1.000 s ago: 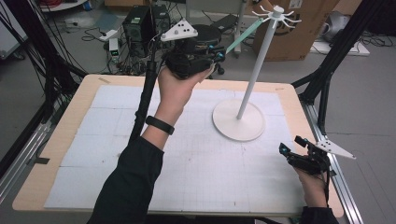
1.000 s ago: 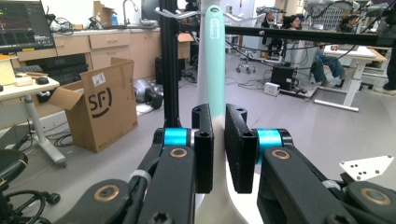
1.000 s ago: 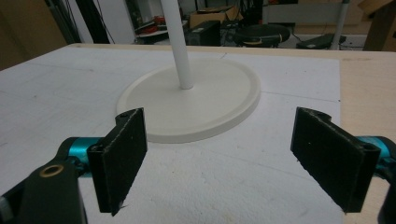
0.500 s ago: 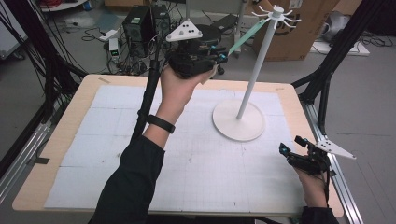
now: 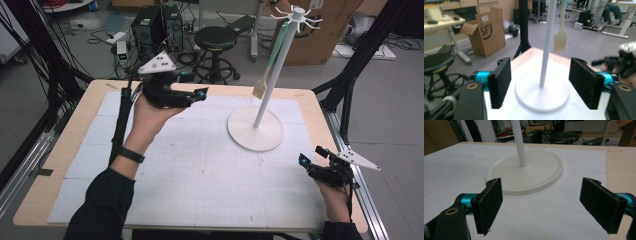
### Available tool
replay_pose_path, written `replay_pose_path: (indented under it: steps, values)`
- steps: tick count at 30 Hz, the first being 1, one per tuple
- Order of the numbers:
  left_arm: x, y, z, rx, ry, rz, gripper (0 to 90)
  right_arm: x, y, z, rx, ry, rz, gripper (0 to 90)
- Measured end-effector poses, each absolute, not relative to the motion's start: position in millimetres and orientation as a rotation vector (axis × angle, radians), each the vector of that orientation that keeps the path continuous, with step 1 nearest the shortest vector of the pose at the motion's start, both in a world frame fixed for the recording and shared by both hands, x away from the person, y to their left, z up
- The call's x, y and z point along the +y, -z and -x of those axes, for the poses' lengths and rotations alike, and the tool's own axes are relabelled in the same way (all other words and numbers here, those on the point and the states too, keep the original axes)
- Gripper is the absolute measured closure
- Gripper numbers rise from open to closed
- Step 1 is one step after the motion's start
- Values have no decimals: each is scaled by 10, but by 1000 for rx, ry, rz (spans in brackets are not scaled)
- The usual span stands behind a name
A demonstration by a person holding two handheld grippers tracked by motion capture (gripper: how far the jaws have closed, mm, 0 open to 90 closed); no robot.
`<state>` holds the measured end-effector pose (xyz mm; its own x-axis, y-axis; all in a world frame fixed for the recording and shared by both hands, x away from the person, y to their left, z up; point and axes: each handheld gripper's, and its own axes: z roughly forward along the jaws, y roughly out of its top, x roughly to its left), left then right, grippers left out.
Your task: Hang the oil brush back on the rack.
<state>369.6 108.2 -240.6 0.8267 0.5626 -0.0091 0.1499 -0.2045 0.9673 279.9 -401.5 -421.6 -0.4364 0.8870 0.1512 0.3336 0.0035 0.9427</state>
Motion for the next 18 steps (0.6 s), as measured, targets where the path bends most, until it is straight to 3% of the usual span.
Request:
replay_pose_path:
  steps: [6, 18]
  values:
    - [1556, 2832, -3467, 538, -412, -1795, 229, -4003, 4233, -2802, 1797, -1433, -1260, 178]
    - [2333, 3590, -3056, 584, -439, -1835, 213, -3960, 4281, -2829, 1840, -1399, -1261, 178]
